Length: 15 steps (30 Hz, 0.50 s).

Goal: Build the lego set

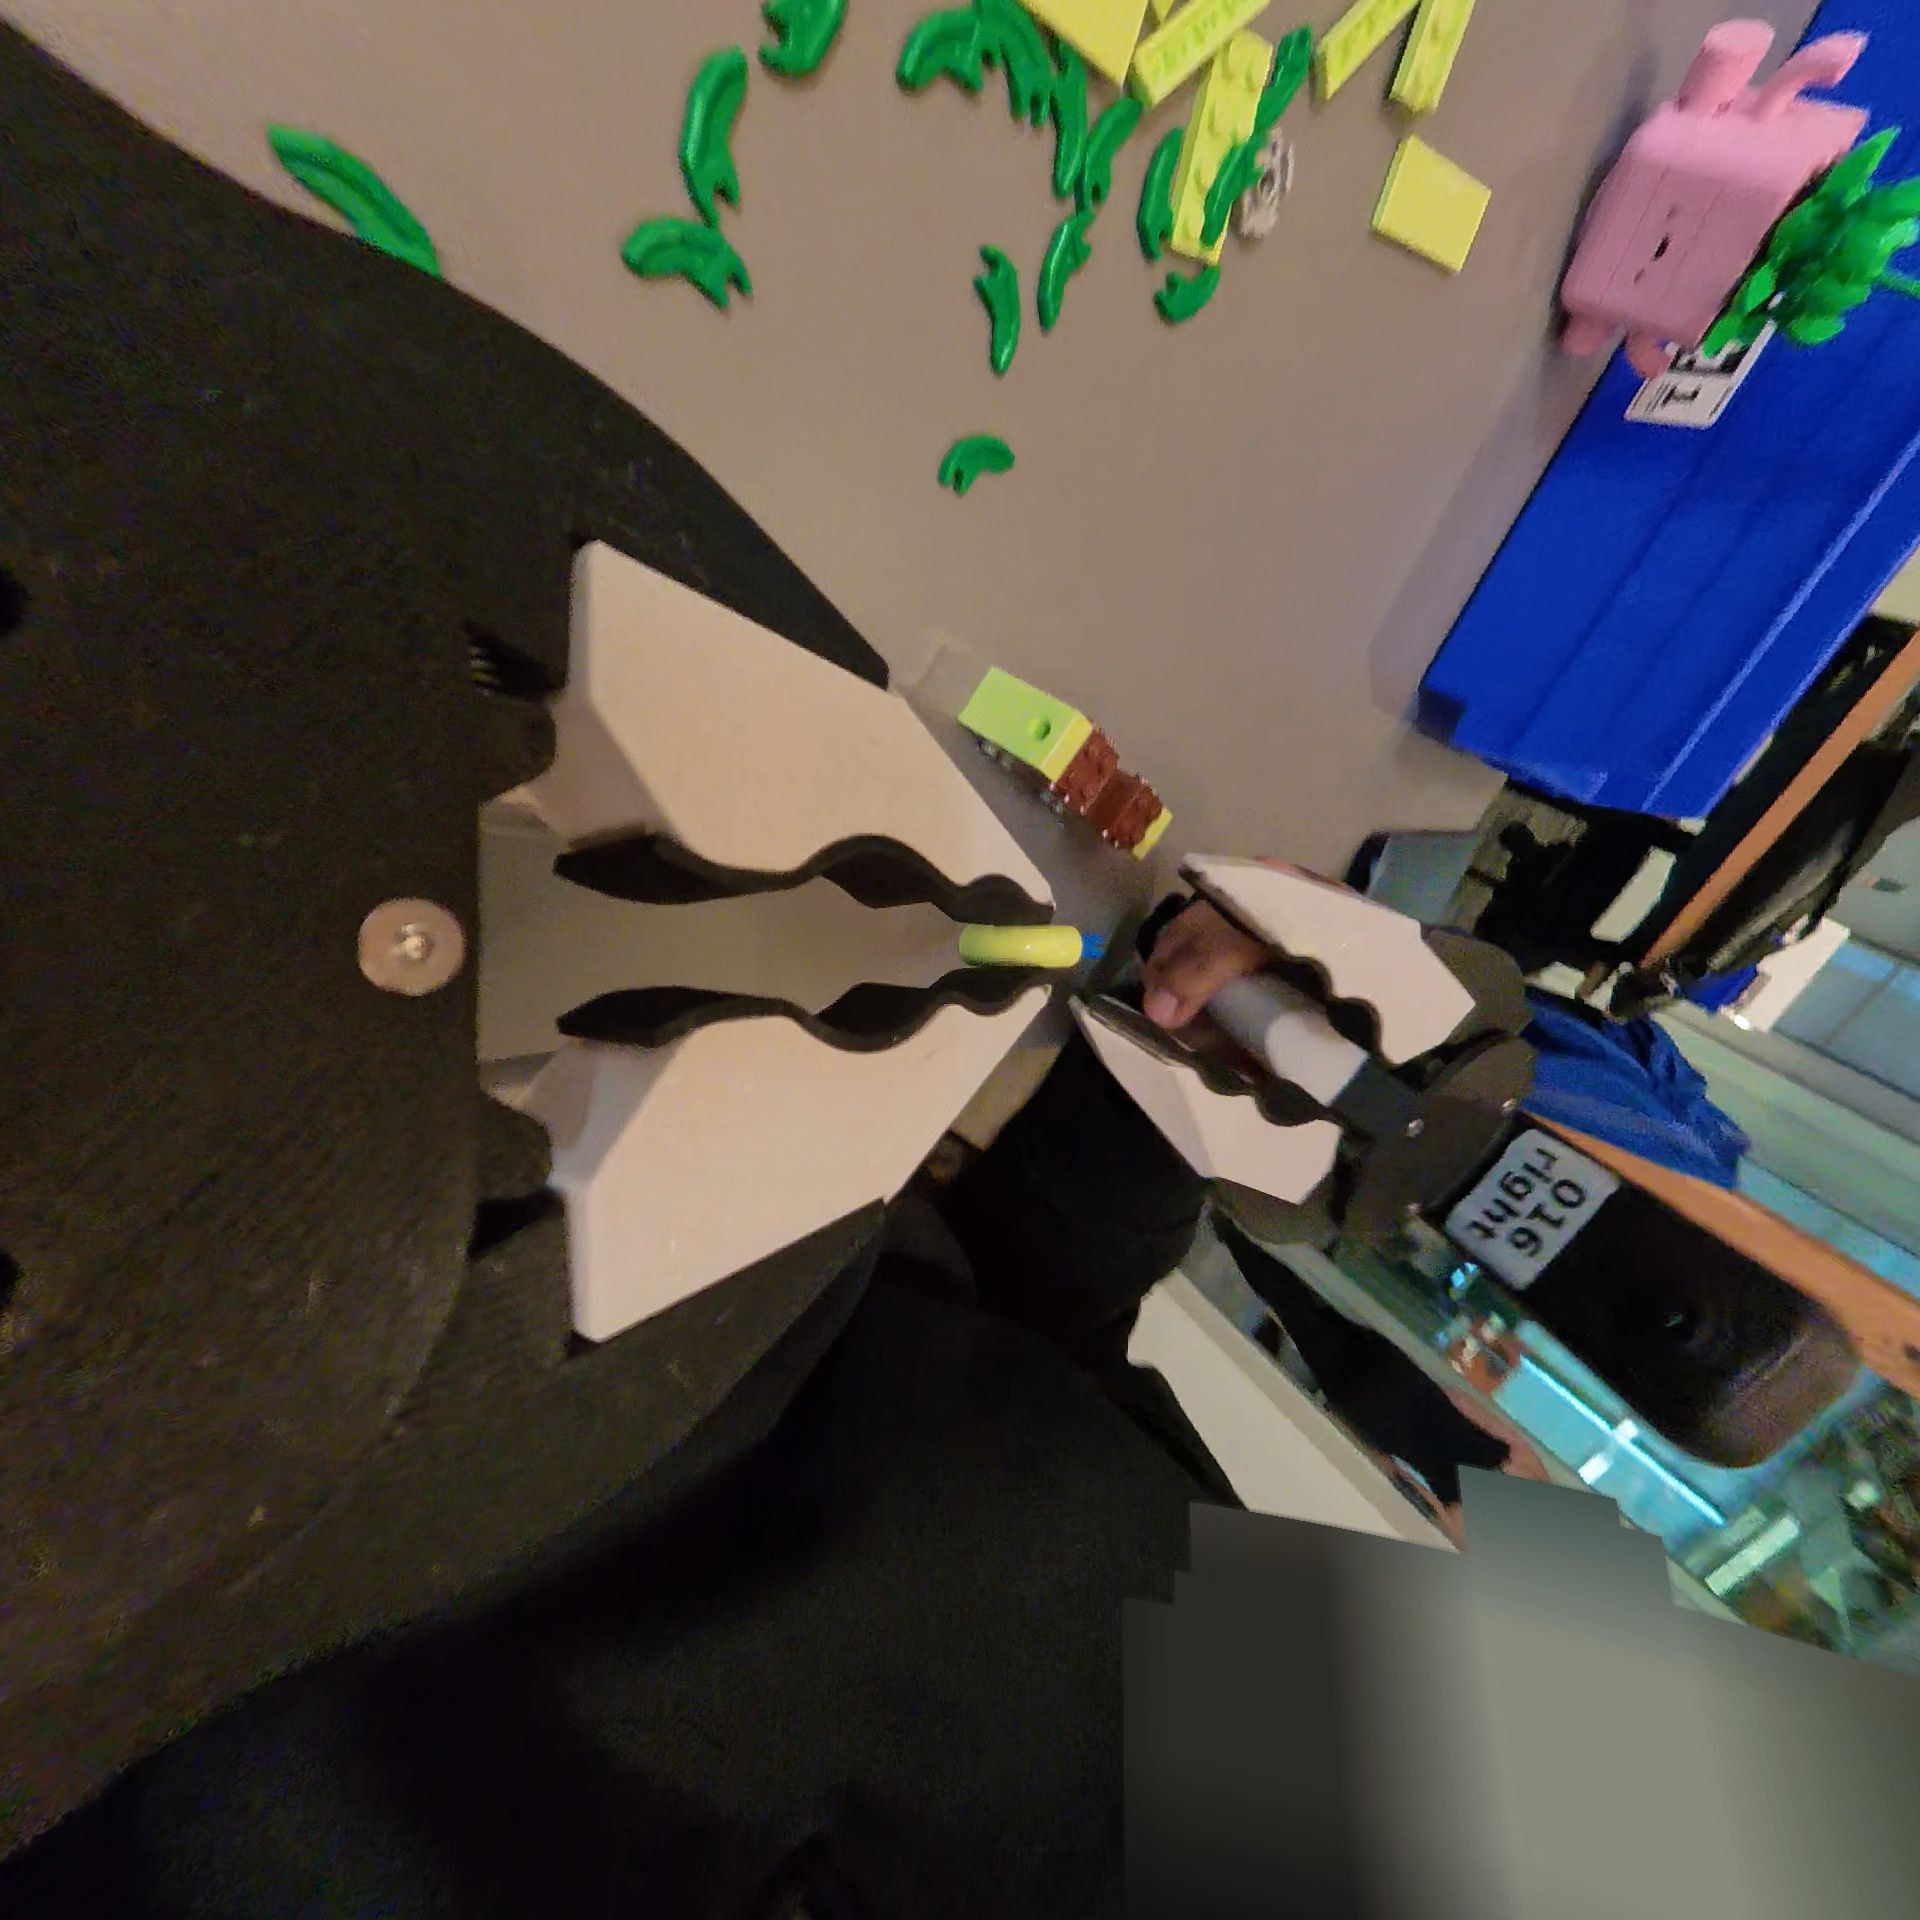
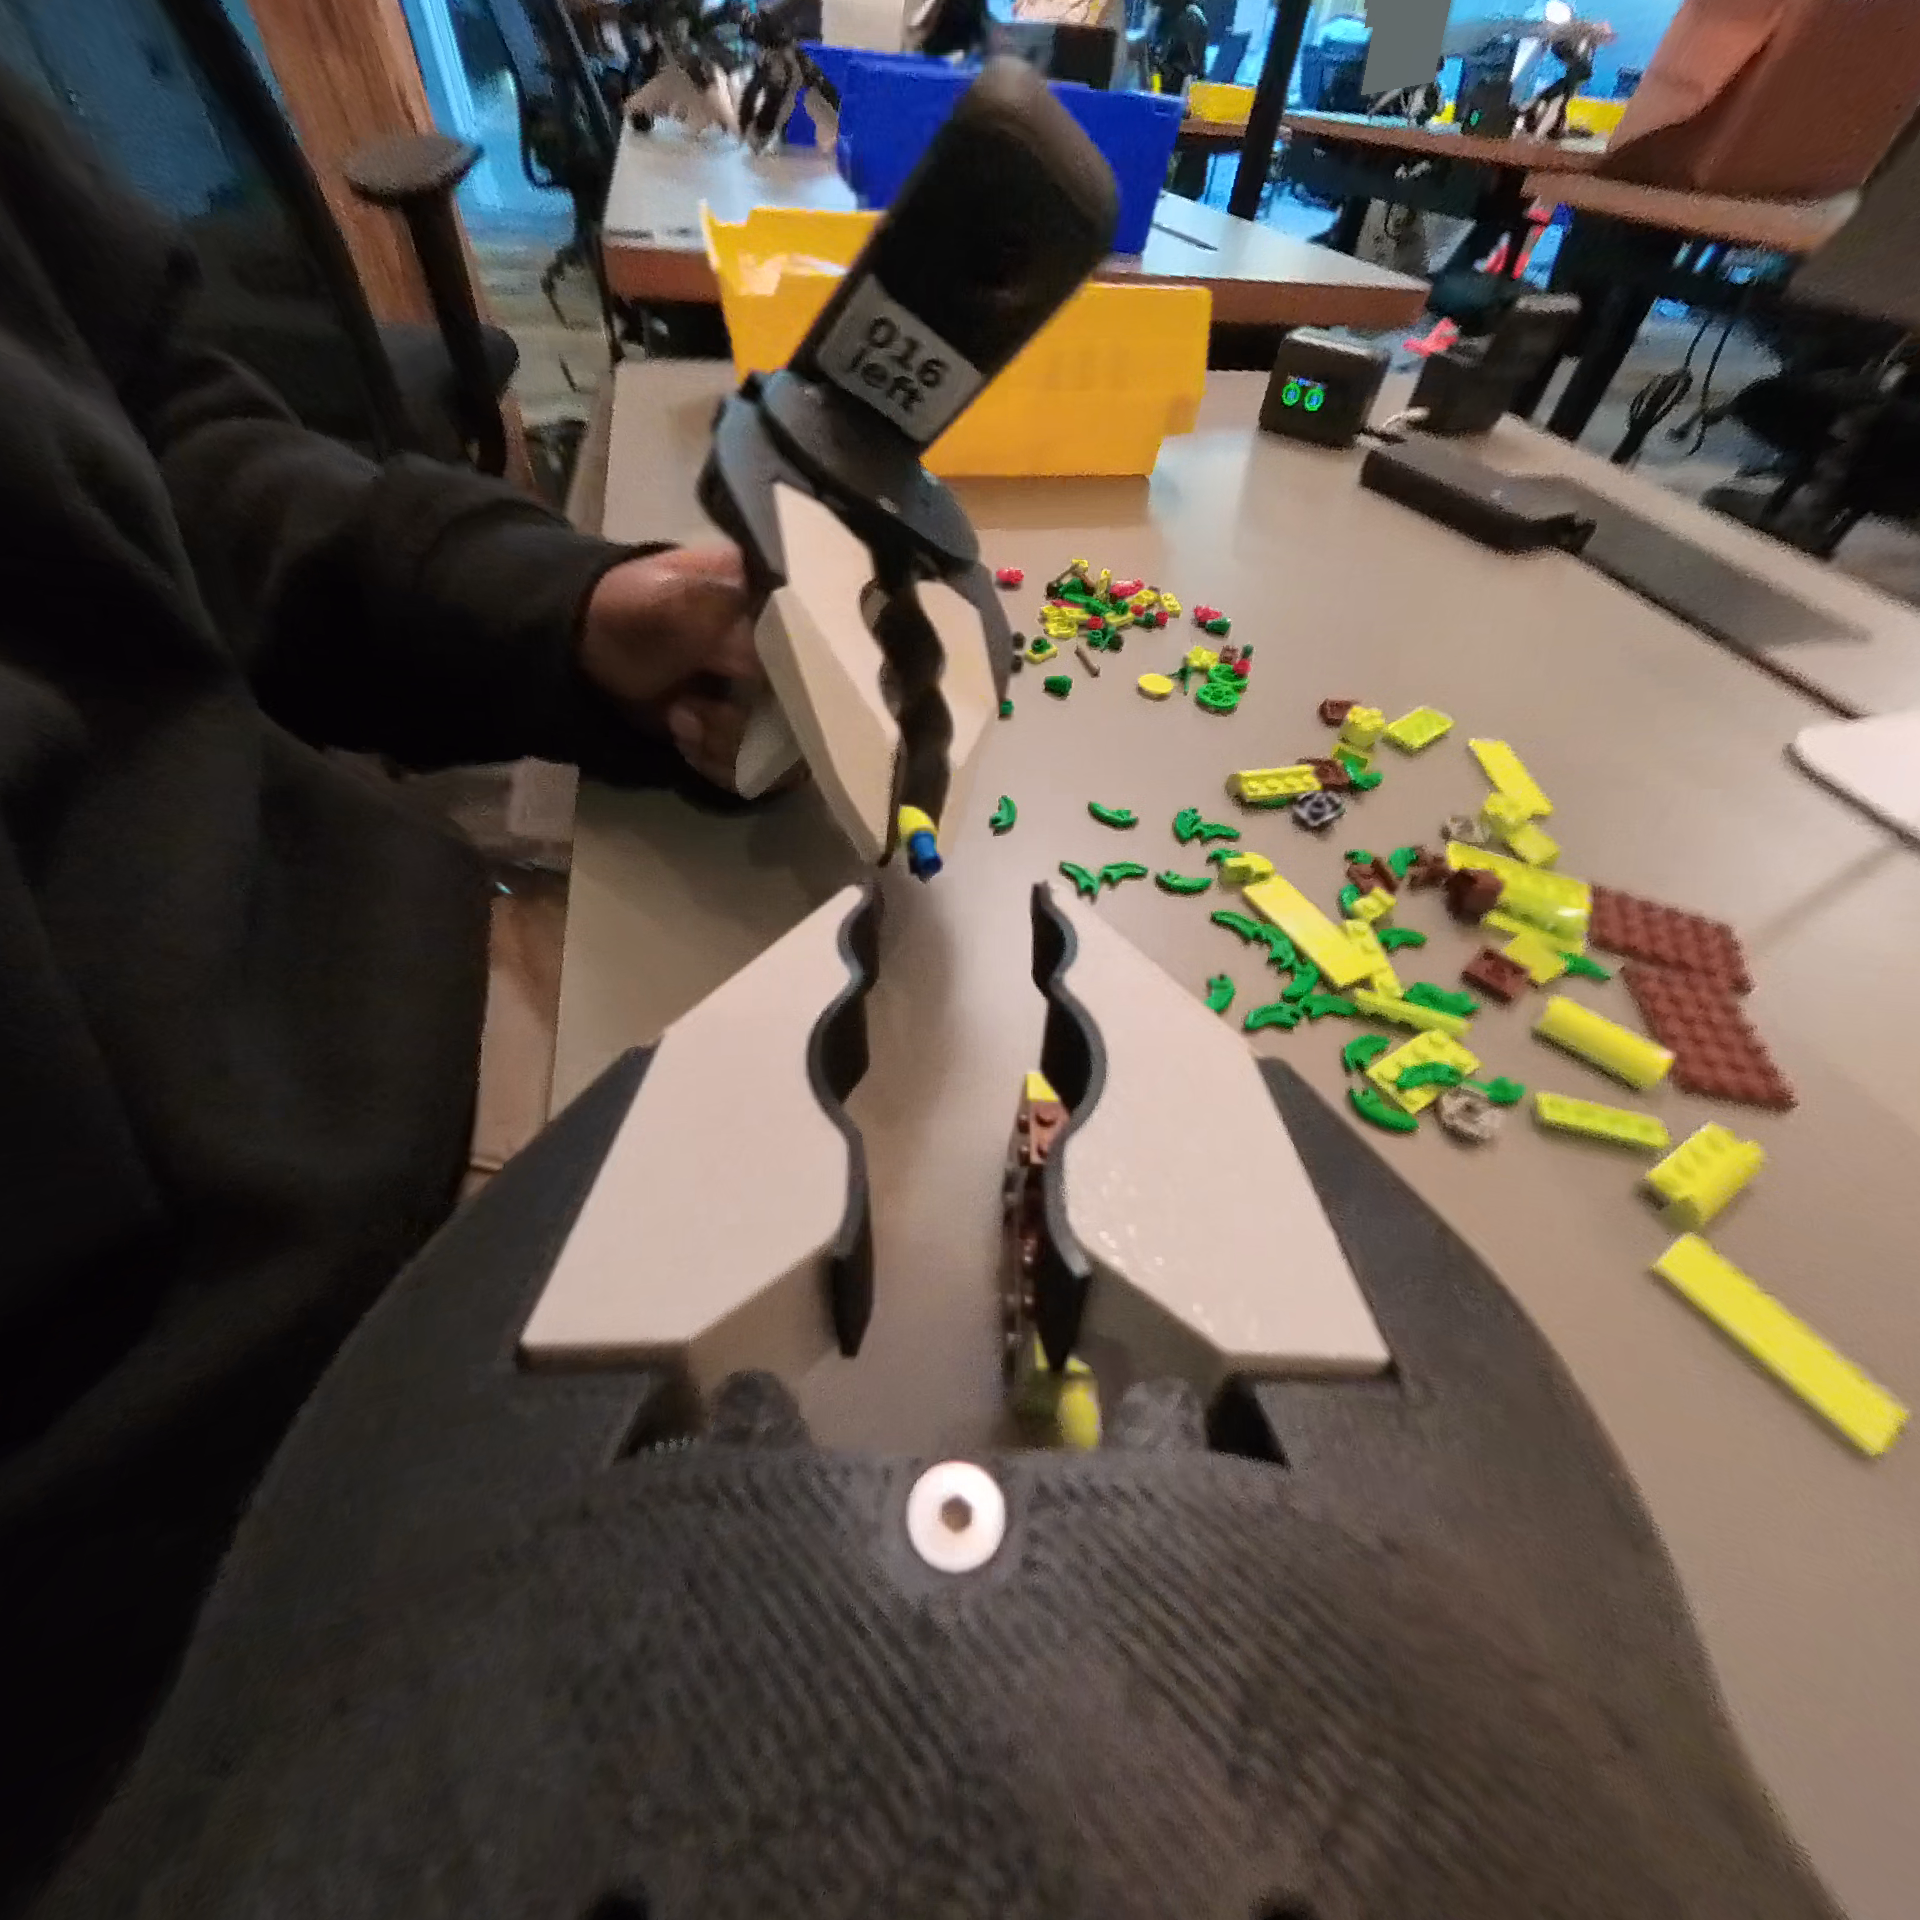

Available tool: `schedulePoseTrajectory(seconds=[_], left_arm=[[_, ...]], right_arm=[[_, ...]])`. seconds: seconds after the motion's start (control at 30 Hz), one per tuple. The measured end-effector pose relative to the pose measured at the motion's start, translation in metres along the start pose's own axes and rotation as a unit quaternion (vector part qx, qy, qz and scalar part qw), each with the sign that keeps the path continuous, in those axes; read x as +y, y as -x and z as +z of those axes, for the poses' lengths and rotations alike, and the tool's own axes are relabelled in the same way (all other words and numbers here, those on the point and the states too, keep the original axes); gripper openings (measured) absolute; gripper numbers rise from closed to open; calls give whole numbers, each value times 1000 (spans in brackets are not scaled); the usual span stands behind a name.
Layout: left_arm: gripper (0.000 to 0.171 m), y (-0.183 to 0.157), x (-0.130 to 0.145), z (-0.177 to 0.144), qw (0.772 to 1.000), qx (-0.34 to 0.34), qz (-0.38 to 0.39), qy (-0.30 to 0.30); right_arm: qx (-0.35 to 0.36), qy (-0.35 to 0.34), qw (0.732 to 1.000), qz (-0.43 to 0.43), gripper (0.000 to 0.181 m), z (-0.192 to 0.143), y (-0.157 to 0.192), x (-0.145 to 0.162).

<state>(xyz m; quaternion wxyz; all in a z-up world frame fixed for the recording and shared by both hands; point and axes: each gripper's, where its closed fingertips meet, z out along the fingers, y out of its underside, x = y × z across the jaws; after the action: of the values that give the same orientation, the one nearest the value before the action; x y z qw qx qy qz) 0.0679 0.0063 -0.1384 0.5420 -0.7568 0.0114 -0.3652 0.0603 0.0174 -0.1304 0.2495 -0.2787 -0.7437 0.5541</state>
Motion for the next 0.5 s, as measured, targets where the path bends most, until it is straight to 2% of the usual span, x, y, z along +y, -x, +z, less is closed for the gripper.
schedulePoseTrajectory(seconds=[0.17,0.27,0.33,0.5], left_arm=[[6,-6,2,3,996,55,-72,-2],[6,-7,5,5,992,73,-102,4],[6,-7,5,5,991,78,-111,4],[6,-7,0,2,985,98,-140,-18]], right_arm=[[47,45,989,-130,26,9,6,6],[66,62,978,-188,16,14,10,9],[73,65,972,-214,8,16,12,8],[90,59,965,-238,3,17,11,5]])
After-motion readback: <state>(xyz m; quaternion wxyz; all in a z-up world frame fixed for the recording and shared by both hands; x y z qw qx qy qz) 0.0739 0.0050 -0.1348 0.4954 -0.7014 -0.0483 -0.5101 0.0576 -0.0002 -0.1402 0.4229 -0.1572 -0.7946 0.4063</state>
